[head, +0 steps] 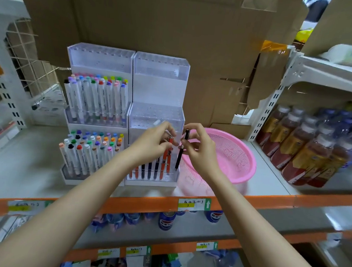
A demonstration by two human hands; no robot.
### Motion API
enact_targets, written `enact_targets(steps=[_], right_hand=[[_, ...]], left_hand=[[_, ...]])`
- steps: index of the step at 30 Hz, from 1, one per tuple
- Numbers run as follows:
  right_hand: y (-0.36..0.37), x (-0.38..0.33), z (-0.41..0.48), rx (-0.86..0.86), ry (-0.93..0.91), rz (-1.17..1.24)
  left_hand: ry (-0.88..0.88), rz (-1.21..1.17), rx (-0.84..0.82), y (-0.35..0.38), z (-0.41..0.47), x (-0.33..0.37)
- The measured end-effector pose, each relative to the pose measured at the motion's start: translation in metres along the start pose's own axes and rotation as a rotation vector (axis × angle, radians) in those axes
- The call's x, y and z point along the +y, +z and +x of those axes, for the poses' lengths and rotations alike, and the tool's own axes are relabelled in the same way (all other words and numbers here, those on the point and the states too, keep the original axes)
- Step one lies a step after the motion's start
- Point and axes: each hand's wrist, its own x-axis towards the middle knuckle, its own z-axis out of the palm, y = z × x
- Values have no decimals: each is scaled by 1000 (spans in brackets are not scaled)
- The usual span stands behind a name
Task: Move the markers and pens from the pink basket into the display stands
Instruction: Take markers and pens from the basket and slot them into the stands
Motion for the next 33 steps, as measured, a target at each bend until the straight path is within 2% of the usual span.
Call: enact_targets(steps=[14,26,33], right_hand=[[4,1,0,5,-2,11],[3,1,-6,-7,-22,-1],[2,2,-8,-10,-18,4]], left_hand=[[114,400,-38,6,-1,-9],[154,346,-73,4,0,-10],[195,327,-22,4,1,-12]])
